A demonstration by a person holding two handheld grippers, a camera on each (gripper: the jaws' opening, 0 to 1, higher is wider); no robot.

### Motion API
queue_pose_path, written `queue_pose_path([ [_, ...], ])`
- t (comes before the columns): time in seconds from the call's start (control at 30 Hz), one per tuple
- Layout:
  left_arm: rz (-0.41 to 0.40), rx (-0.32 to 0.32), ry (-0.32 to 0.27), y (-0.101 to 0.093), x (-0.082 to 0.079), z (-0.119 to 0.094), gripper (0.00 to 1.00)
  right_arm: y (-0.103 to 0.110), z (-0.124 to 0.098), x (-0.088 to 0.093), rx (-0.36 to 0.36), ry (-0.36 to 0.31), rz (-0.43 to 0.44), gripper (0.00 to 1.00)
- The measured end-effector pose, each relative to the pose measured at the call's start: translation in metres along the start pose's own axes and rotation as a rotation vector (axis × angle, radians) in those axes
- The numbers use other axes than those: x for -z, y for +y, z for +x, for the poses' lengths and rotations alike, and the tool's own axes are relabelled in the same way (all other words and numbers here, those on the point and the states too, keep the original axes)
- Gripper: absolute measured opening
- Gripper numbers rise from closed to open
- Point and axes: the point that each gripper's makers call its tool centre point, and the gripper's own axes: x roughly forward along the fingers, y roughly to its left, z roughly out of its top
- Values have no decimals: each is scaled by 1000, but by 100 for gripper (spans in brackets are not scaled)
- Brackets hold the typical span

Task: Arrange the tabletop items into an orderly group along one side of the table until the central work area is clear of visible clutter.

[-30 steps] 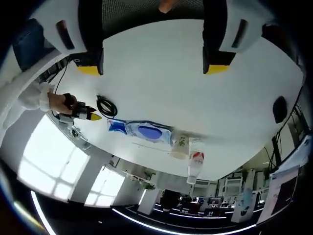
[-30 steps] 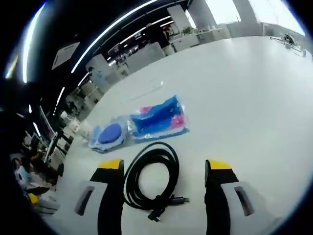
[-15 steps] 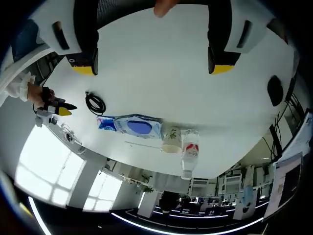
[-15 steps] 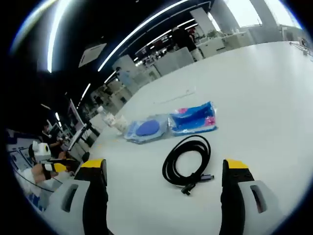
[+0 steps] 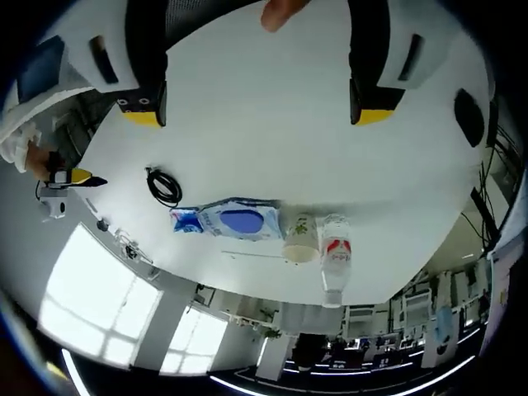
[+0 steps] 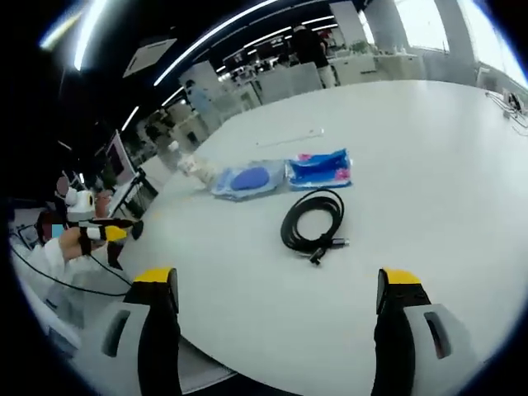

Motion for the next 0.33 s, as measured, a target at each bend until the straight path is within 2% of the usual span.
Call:
queue_pose_path([
  [0.2, 33, 32, 14, 0, 6, -1, 93, 8, -2, 0, 8, -16, -19, 98],
  [0.33, 33, 24, 17, 1, 9, -5, 92, 13, -3, 4, 4, -35, -6, 97],
])
